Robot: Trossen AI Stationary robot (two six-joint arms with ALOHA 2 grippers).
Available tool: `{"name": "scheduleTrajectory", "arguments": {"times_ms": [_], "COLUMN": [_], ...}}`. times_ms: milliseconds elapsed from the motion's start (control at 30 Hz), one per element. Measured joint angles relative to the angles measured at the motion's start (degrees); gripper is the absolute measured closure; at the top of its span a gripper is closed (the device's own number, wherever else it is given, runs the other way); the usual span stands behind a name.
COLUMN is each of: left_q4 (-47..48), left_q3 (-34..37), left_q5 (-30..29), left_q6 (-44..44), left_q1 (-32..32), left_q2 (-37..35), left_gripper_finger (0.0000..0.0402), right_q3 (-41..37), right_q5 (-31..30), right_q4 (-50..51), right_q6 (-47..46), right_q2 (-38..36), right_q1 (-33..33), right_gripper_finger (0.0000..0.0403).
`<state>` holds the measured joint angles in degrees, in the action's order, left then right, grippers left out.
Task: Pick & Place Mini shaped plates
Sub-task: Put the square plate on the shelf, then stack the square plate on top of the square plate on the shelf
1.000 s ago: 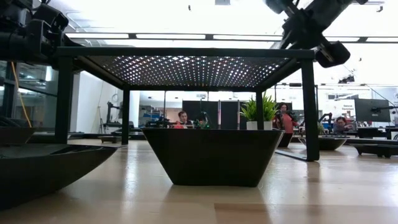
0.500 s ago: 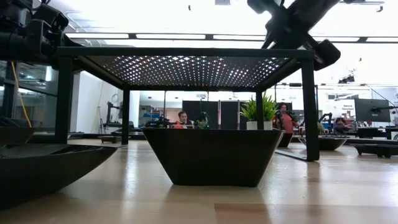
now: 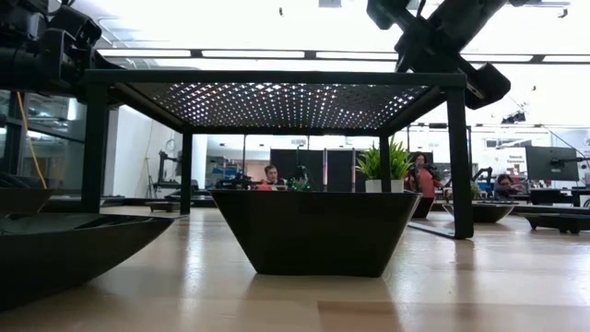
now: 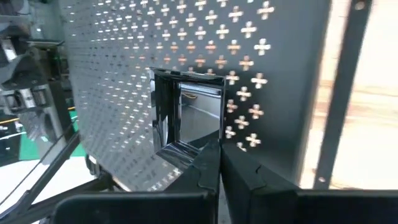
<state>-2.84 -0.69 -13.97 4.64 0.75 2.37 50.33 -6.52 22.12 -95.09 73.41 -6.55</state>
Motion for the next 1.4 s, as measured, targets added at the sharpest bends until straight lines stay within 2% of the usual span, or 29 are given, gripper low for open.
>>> {"name": "scheduleTrajectory", "arguments": {"times_ms": [567, 767, 1100, 1400], "left_q4": [0.0, 0.01, 0.0, 0.01], "left_q3": [0.0, 0.0, 0.0, 0.0], "left_q5": [0.01, 0.02, 0.02, 0.02], "left_q6": [-0.01, -0.02, -0.01, -0.02], "left_q1": [0.0, 0.0, -0.01, 0.0], "left_q2": [0.0, 0.0, -0.01, 0.0], "left_gripper_finger": [0.0225, 0.0225, 0.0225, 0.0225], "right_q3": [0.0, -0.02, -0.02, -0.02], "right_q5": [1.88, 2.99, -0.4, -0.52], "right_q4": [2.11, 3.64, 14.89, 30.33], "right_q6": [0.74, 2.7, 2.83, 3.2], "right_q2": [0.0, -2.04, -12.83, -20.19], "right_q1": [0.07, 0.2, 0.2, 0.13], "right_gripper_finger": [0.033, 0.0318, 0.0317, 0.0317]}}
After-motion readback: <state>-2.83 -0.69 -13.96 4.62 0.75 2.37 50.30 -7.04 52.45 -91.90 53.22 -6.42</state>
